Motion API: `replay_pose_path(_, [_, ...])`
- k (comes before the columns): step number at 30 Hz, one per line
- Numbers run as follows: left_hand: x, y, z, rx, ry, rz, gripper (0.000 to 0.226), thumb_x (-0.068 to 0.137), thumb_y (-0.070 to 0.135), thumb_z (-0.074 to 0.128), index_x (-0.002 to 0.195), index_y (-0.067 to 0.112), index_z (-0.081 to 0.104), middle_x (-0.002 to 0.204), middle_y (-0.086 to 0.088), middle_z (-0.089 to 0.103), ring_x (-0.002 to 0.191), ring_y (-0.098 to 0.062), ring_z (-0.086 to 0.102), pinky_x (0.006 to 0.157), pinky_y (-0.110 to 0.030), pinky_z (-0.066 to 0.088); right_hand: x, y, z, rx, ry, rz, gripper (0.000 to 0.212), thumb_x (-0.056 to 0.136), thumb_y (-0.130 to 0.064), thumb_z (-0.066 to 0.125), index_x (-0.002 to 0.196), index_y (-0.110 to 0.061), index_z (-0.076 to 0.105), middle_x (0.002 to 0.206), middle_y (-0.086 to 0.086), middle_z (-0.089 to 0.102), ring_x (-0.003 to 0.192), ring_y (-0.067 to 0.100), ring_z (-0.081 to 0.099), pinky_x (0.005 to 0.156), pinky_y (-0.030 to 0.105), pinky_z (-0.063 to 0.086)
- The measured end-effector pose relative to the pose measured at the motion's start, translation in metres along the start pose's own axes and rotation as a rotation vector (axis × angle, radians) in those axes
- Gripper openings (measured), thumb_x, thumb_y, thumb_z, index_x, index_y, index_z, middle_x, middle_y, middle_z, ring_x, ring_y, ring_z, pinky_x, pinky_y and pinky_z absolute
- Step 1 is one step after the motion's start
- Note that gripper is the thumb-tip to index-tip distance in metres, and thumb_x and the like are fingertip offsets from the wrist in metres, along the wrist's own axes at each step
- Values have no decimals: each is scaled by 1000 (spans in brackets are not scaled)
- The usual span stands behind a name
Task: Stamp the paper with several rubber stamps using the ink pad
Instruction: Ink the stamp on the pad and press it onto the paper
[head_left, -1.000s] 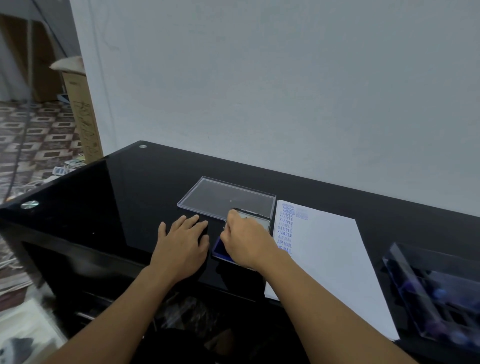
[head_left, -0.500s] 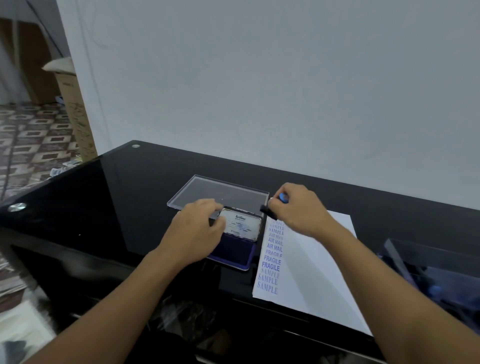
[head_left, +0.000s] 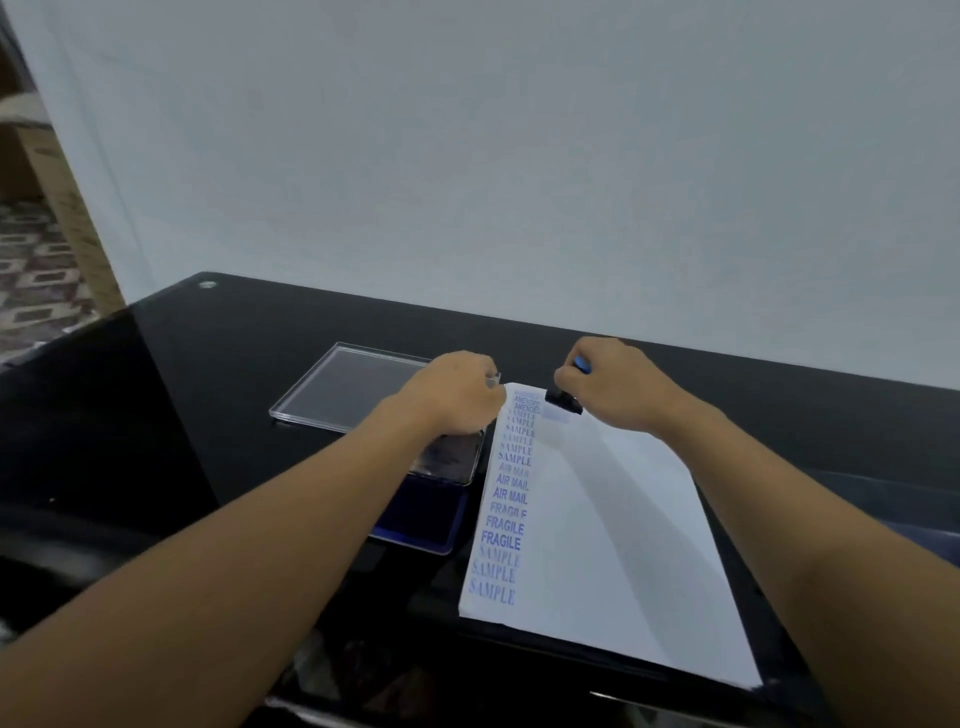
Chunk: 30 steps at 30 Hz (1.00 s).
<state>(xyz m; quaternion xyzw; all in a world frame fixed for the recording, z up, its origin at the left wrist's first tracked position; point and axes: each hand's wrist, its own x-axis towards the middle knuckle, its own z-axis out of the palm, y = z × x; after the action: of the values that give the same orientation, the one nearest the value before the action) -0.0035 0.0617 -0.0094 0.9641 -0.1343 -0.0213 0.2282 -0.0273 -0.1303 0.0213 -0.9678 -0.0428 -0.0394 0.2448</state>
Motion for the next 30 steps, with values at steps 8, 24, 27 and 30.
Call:
replay_pose_path(8, [38,6,14,104,-135,63,54,99,32,48,150,18,41,153,-3,44,138,-25,42,109,-38,39,20,20,20,-20,-59,58,21,97,-31,50,97,-12,58,93,3,63,78,18,56,59,29,39])
replay_pose_path(24, [51,1,32,227,-179,75,44,93,27,53,135,12,54,134,-6,59,120,-26,55,100,-43,49,41,26,36,-159,-130,2,15,96,-25,47,83,-17,49,85,5,60,68,18,49,56,29,38])
replay_pose_path(27, [54,-1,34,248,-174,85,44,92,28,53,133,12,55,132,-6,59,119,-26,56,100,-43,49,43,26,38,-172,-137,6,15,95,-26,47,83,-17,49,84,5,59,67,18,49,56,30,38])
replay_pose_path(30, [56,-3,35,266,-170,88,43,92,29,54,131,12,56,131,-7,60,118,-27,56,99,-44,50,44,26,42,-189,-138,28,16,96,-27,47,83,-17,47,82,4,56,65,18,48,55,30,37])
